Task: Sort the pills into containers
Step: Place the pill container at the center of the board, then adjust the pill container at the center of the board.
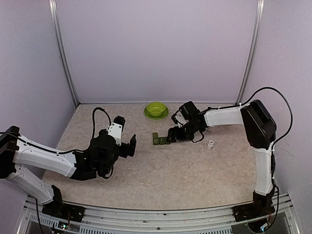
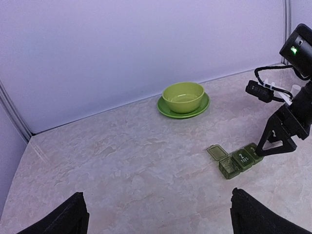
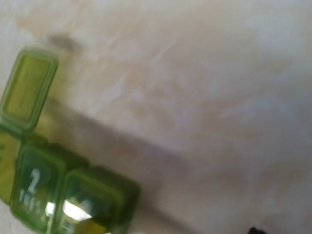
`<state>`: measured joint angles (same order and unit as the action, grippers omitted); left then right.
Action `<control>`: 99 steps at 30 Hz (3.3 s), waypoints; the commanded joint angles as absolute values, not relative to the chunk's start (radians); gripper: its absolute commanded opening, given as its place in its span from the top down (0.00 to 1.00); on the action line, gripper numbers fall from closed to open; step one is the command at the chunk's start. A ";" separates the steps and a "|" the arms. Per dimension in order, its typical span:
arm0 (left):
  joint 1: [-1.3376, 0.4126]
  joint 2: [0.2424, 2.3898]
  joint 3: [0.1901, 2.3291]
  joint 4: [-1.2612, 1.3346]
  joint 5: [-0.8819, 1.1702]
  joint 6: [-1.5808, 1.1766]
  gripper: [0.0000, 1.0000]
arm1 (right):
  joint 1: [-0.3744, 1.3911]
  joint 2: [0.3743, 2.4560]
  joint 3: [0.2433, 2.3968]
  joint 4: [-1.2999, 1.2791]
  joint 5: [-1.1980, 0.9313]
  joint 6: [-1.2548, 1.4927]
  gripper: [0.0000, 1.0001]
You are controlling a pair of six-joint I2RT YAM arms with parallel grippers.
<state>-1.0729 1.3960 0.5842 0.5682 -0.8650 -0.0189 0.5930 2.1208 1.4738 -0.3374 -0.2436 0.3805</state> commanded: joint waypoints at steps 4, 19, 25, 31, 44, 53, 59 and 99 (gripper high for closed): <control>-1.069 1.417 0.601 0.548 -0.879 -0.035 0.01 | 0.664 2.103 1.448 -0.426 -0.092 0.327 0.14; -1.069 1.425 0.601 0.548 -0.882 -0.037 0.01 | 0.715 2.149 1.509 -0.523 0.127 0.298 0.00; -1.069 1.432 0.601 0.555 -0.880 -0.038 0.01 | 0.715 2.175 1.536 -0.526 0.159 0.303 0.00; -1.068 1.447 0.605 0.553 -0.884 -0.038 0.01 | 0.714 2.232 1.601 -0.533 0.182 0.303 0.00; -1.063 1.459 0.628 0.519 -0.891 -0.046 0.01 | 0.661 2.357 1.815 -0.600 0.191 0.278 0.00; -1.043 1.493 0.663 0.509 -0.872 -0.049 0.01 | 0.638 2.404 1.892 -0.603 0.170 0.251 0.00; -0.954 1.579 0.748 0.462 -0.808 -0.060 0.01 | 0.638 2.455 1.971 -0.611 0.138 0.251 0.00; -0.897 1.677 0.797 0.396 -0.711 -0.135 0.01 | 0.637 1.895 1.417 -0.082 0.106 0.137 0.00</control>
